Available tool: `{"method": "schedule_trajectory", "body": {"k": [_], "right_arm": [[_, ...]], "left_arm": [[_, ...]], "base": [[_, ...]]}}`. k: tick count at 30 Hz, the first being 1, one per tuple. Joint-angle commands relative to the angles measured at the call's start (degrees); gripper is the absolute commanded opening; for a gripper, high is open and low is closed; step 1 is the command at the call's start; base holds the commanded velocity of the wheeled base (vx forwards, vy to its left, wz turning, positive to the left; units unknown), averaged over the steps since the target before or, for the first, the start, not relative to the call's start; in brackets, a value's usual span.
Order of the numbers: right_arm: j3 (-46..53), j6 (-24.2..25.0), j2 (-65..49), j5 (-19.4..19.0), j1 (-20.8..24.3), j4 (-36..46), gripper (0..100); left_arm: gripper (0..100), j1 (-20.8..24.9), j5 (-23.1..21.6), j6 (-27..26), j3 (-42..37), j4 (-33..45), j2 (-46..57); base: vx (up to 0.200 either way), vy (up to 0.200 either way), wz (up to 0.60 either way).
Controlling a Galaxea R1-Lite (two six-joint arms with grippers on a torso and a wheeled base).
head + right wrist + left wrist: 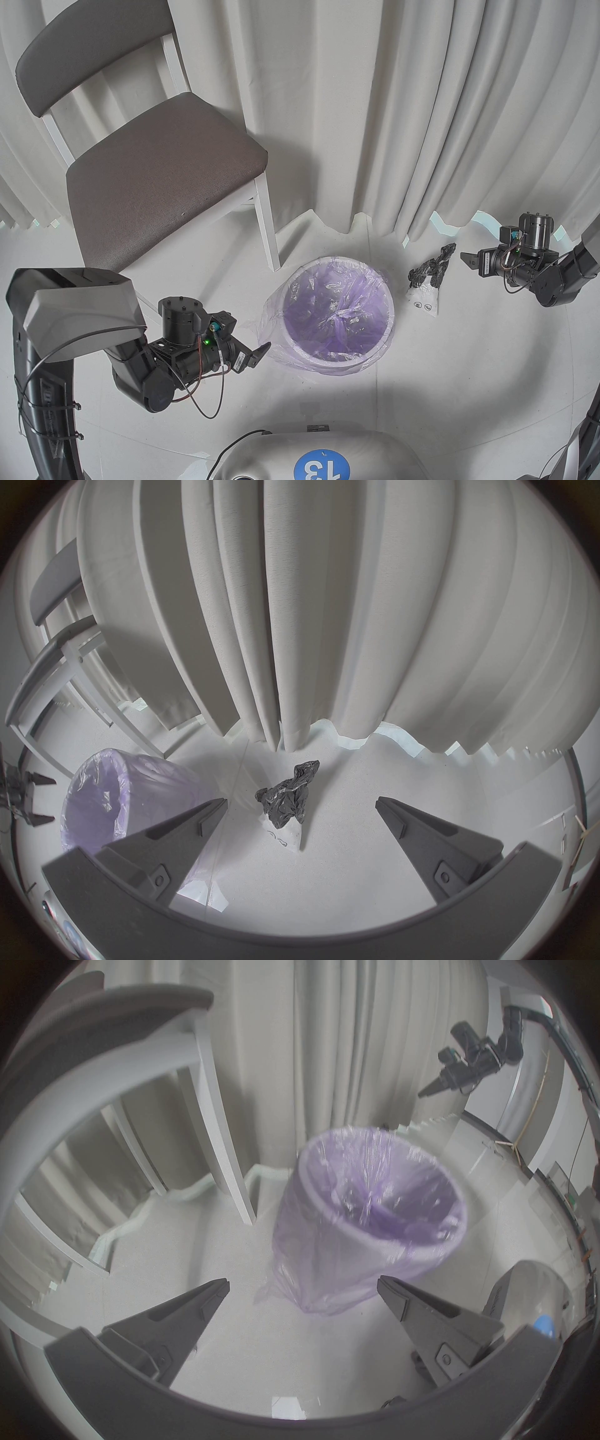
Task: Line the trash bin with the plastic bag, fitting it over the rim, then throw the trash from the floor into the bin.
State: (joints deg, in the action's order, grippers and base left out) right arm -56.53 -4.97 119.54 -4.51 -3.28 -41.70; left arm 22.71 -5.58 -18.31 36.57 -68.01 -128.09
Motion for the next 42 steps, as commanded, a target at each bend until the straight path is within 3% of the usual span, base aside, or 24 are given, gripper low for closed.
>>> {"method": "schedule_trajectory", "body": {"k": [1,6,20,31,35,36,38,42], "right_arm": [[0.98,-1.79,-0.62,0.82,0.03,-0.13,100],[1.16,-2.94,-0.54,2.58,-0.24,-1.19,100],[0.98,-2.32,-0.80,2.49,-2.52,-8.66,100],[-5.44,0.93,7.90,4.16,-0.32,-8.75,100],[-5.96,1.11,8.25,5.48,0.20,-8.83,100],[-5.00,2.07,7.81,6.44,0.38,-9.62,100],[-4.12,2.16,5.97,6.44,0.12,-10.85,100],[-2.62,2.60,2.28,6.27,0.82,-11.03,100]], "left_arm": [[100,1.55,-0.13,1.79,-1.77,-0.10,10.58],[100,1.11,-0.13,1.79,-1.24,2.09,15.41],[100,2.25,-0.13,4.95,-0.62,2.62,27.19],[100,2.69,4.79,4.51,8.69,3.76,29.74],[100,2.25,5.06,4.16,10.01,11.41,34.13],[100,1.20,6.11,4.16,10.54,16.86,36.59],[100,-0.39,7.96,3.19,10.54,20.11,38.17],[100,-2.41,9.27,2.05,10.10,21.52,40.02]], "base": [[0.000,0.000,0.00],[0.000,0.000,0.00],[0.000,0.000,0.00],[0.000,0.000,0.00],[0.000,0.000,0.00],[0.000,0.000,0.00],[0.000,0.000,0.00],[0.000,0.000,0.00]]}}
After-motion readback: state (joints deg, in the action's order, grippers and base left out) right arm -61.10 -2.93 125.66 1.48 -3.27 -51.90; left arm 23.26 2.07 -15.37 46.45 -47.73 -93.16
